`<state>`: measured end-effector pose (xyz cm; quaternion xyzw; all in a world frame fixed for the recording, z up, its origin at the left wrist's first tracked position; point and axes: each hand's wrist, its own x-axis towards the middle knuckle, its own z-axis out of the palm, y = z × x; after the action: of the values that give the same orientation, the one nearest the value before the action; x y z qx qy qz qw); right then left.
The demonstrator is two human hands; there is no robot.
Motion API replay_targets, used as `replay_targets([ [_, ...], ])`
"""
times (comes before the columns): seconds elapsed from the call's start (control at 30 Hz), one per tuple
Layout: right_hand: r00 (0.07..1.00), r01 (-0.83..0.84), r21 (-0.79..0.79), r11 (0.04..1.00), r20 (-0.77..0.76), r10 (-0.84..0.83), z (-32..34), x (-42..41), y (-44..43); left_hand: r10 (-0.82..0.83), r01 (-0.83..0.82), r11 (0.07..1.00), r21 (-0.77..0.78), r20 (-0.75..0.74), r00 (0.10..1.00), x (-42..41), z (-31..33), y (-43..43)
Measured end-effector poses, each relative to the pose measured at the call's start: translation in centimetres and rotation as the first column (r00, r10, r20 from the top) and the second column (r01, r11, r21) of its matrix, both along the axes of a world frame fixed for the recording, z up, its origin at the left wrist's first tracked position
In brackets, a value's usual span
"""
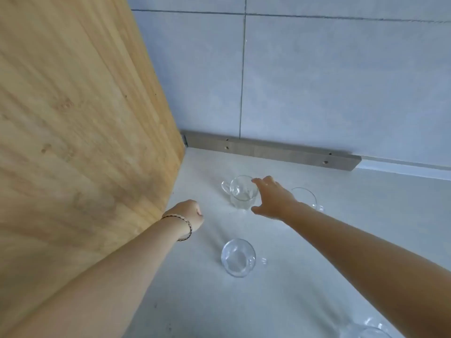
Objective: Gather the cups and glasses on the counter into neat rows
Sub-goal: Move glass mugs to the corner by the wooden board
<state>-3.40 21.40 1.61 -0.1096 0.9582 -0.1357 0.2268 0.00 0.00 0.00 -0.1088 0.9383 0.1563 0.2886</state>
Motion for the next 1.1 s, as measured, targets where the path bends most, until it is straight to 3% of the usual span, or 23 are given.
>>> replay_targets([
  [0.23, 0.990, 0.114, 0.013, 0.993, 0.084, -0.115, -3.2, -3.3, -3.8, -0.035, 0.036, 0.999, -0.006, 0.092, 0.995, -4.6, -2.3, -1.4],
  [0.47, 0.977, 0.212, -0.038, 0.976, 0.021, -0.211, -2.5, -6.6, -5.0, -0.071, 0.070, 0.997, 0.011, 0.134, 0.988, -6.9, -4.3, -1.8],
  [0.77, 0.983, 0.183, -0.069, 0.981, -0.003, -0.183, -2.9, -14.0, -10.9, -0.076, 0.076, 0.997, 0.010, 0.132, 0.988, -8.1, -5.2, -2.4],
  [1.1, 0.985, 0.172, -0.177, 0.969, 0.005, -0.173, -2.9, -11.2, -8.9, -0.098, 0.101, 0.995, -0.020, 0.119, 0.988, -7.9, -5.5, -2.6],
])
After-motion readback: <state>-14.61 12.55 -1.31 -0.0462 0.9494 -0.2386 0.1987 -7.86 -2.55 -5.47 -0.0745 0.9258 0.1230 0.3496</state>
